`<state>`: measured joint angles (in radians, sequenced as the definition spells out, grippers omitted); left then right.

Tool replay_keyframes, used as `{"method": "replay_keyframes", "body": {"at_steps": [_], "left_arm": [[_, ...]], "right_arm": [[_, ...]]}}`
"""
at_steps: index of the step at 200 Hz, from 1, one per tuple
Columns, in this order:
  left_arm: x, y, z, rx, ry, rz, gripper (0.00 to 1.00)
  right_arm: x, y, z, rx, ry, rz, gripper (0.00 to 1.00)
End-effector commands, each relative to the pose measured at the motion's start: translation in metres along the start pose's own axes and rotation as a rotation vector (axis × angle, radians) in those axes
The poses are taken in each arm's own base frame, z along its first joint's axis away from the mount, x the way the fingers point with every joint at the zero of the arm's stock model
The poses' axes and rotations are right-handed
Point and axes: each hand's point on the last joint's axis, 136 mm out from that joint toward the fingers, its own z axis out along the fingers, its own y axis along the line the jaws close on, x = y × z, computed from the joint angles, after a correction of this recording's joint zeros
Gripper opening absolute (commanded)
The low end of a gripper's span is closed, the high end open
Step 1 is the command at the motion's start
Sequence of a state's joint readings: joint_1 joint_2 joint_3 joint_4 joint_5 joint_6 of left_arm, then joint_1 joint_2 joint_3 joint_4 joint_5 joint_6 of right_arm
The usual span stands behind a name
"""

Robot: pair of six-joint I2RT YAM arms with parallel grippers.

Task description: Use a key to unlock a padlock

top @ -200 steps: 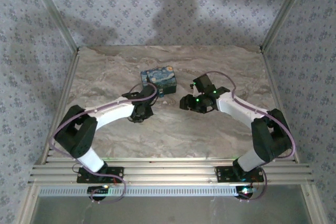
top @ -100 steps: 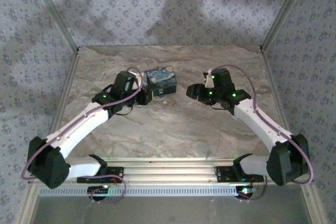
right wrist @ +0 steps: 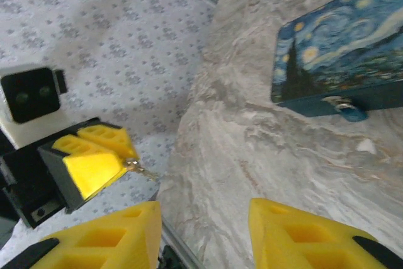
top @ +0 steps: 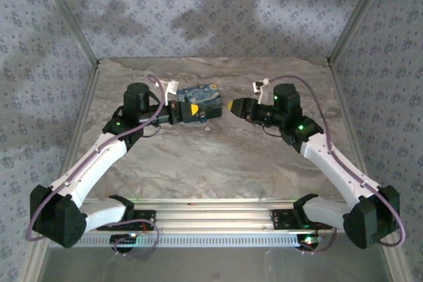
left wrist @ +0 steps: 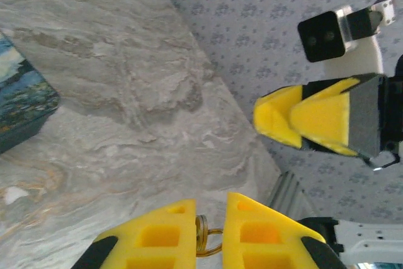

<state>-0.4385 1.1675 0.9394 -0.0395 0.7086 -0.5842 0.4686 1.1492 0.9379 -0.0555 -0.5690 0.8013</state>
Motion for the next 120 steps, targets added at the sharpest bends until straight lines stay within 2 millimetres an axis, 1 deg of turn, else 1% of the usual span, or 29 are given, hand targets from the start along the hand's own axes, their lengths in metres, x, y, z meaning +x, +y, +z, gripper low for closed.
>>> {"method": "replay_keyframes", "body": {"at_steps": [1,16,33,45,55,74,106,120], "left_arm": [[-0.021,-0.023,0.000,0.088,-0.028,-0.030,0.00],[-0.022,-0.021,0.001,0.082,-0.030,-0.070,0.00],[-0.023,-0.018,0.000,0.060,-0.033,-0.118,0.00],[-0.022,-0.013,0.000,0.034,-0.034,-0.160,0.00],[-0.022,-0.013,-0.001,0.022,-0.034,-0.183,0.00],[-0.020,-0.006,-0.004,-0.032,-0.035,-0.241,0.00],[-0.016,0.001,-0.007,-0.073,-0.042,-0.310,0.00],[-0.015,0.002,-0.008,-0.076,-0.044,-0.326,0.00]], "right_arm": [[0.008,0.013,0.014,-0.058,0.013,-0.058,0.41],[0.012,0.015,0.023,-0.034,0.004,-0.137,0.41],[0.014,0.016,0.031,0.006,-0.027,-0.229,0.45],[0.015,0.018,0.036,0.035,-0.046,-0.354,0.46],[0.015,0.021,0.040,0.060,-0.060,-0.436,0.46],[0.015,0.027,0.049,0.095,-0.071,-0.580,0.48],[0.020,0.031,0.068,0.121,-0.016,-0.694,0.49],[0.023,0.037,0.075,0.113,0.004,-0.723,0.49]]}}
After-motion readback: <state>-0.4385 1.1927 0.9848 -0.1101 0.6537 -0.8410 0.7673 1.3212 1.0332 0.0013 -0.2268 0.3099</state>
